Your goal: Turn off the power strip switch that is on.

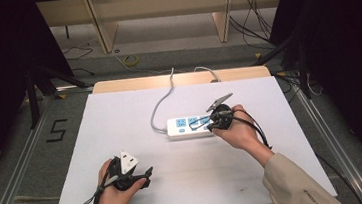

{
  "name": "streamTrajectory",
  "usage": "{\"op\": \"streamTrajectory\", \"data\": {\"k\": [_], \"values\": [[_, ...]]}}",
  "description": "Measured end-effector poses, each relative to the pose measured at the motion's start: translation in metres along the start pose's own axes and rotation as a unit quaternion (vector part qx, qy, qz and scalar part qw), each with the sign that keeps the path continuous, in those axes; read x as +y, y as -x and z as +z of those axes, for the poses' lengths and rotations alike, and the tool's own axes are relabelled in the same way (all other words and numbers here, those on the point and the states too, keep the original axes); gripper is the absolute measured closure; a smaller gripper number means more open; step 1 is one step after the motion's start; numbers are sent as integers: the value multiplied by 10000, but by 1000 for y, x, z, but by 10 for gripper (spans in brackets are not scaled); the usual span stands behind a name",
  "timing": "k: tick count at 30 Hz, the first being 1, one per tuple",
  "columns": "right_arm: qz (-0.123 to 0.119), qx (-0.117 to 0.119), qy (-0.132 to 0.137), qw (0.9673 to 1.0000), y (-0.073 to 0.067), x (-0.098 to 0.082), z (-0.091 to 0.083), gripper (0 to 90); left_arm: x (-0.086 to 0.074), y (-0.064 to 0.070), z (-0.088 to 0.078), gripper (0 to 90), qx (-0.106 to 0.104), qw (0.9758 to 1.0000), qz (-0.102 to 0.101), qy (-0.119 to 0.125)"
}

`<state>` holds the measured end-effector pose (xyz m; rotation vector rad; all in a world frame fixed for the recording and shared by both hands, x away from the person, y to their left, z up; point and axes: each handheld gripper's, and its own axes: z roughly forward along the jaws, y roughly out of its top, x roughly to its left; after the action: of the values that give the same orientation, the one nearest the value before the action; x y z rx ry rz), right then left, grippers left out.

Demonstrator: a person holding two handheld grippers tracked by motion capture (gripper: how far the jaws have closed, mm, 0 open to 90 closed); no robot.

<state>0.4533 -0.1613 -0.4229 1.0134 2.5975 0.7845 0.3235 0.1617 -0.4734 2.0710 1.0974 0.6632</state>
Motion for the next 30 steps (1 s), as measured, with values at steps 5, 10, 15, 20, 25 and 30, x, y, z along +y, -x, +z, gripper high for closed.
{"op": "streamTrajectory", "data": {"k": [5, 10, 15, 20, 25, 30], "values": [[-18, 22, 37, 10000, -1, -5, -4, 900, 0, 0, 0, 206, -6, 10000, 9, -6], [-12, 50, 51, 10000, -3, -12, -8, 900, 0, 0, 0, 206, 1, 10000, 1, -4], [-19, 90, 136, 9999, -3, -17, -13, 900, 0, 0, 1, 206, -3, 10000, 12, -5], [-16, 150, 163, 9998, -5, -24, -15, 893, 0, 0, 0, 206, -1, 10000, 1, -5], [15, 186, 191, 9996, -5, -29, -18, 885, 0, 1, 0, 206, 0, 10000, 4, -2], [73, 242, 206, 9995, -4, -35, -20, 869, 0, 0, 0, 205, -1, 10000, -1, -10]]}}
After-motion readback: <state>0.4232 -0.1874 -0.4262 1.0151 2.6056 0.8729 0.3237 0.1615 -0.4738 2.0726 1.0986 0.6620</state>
